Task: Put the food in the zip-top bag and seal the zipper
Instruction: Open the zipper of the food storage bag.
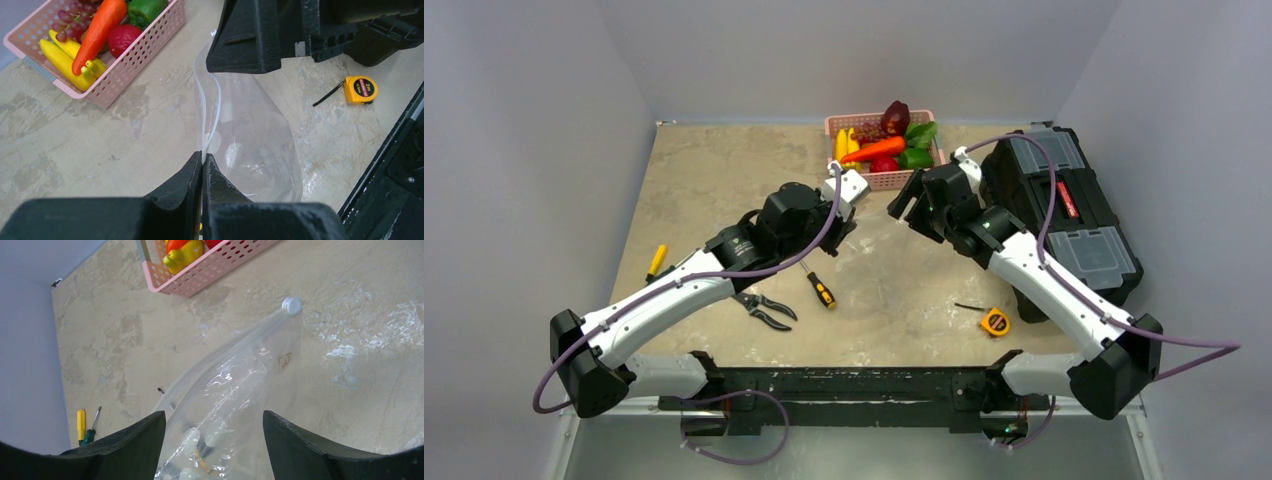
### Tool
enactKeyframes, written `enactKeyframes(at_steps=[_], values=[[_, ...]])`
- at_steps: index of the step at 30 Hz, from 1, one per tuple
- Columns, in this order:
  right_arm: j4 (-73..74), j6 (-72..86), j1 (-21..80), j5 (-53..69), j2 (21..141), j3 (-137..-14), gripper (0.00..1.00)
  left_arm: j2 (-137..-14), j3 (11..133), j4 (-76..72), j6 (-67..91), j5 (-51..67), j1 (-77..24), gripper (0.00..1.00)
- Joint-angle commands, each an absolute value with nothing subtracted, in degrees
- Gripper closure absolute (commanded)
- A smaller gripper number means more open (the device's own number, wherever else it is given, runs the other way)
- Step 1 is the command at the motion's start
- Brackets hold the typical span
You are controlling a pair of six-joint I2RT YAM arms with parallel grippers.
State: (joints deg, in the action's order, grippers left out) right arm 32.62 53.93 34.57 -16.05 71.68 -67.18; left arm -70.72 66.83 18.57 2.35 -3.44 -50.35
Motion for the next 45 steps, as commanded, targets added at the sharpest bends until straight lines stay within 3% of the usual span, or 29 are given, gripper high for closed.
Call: enactKeyframes(at_steps=[1, 16, 20, 24, 28, 34, 37, 41, 45], values=[[31.90, 57.52, 36.02, -18.12, 73.19, -68.97, 0.29, -70.92, 68.57, 17.93, 3.16, -2.30, -50.71, 1.00], [25.04, 66.22, 38.58, -17.17, 72.78, -61.37, 0.35, -71.73, 68.60, 17.28, 4.75, 0.43, -51.15, 1.00], [21.59, 69.37, 38.58, -14.10, 72.13, -58.67, 0.54, -71.84, 68.32, 17.14, 5.37, 1.70, -51.33, 1.00], [22.69, 70.32, 38.61, -15.34, 72.63, -59.21, 0.57, -72.35, 68.69, 17.21, 5.42, 2.14, -51.42, 1.00], [21.69, 71.46, 38.66, -15.89, 71.51, -58.02, 0.77, -72.22, 68.48, 17.32, 5.56, 2.59, -51.66, 1.00], [19.68, 70.51, 38.66, -16.95, 69.48, -56.96, 0.95, -71.58, 68.83, 17.47, 6.52, 3.51, -51.69, 1.00], [18.43, 68.50, 38.67, -16.89, 68.54, -56.42, 1.00, -70.01, 68.05, 16.56, 7.31, 3.53, -51.68, 0.82], [11.10, 60.88, 38.62, -14.32, 65.40, -52.99, 1.00, -66.03, 66.09, 14.37, 7.77, 2.46, -51.70, 0.37], [2.09, 48.88, 38.63, -10.93, 61.46, -48.83, 1.00, -59.21, 62.94, 11.33, 6.64, 1.45, -51.64, 0.20]])
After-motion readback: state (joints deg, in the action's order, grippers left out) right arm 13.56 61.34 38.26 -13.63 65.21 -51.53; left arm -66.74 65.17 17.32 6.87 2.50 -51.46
